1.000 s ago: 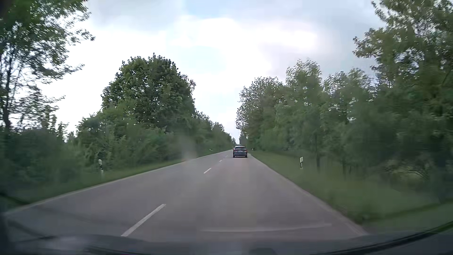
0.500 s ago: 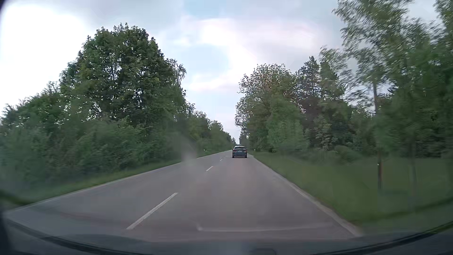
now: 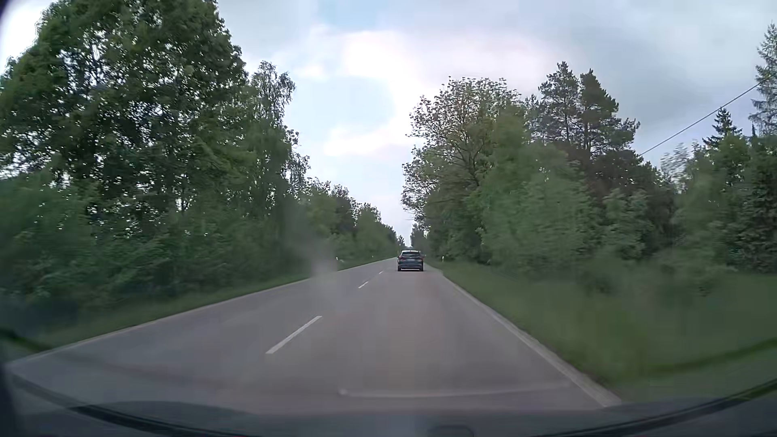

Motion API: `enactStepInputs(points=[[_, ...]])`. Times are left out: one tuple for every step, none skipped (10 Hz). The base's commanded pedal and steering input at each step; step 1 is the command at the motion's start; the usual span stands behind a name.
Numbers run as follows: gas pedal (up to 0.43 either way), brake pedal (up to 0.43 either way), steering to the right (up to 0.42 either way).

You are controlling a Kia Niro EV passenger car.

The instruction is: Follow the waypoints while adhering to traffic rules and regulations

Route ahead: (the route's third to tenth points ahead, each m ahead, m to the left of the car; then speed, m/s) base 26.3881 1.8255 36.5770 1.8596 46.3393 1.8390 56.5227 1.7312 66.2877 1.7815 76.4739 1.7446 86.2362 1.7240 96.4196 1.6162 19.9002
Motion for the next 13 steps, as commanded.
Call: enactStepInputs(points=[[0.047, 0.000, -0.002], [0.067, 0.000, -0.002], [0.067, 0.000, -0.002], [0.067, 0.000, -0.002], [0.067, 0.000, -0.002], [0.079, 0.000, -0.002], [0.079, 0.000, -0.002], [0.079, 0.000, -0.002], [0.067, 0.000, -0.002], [0.059, 0.000, -0.002], [0.059, 0.000, -0.002], [0.059, 0.000, -0.002], [0.047, 0.000, -0.002]])
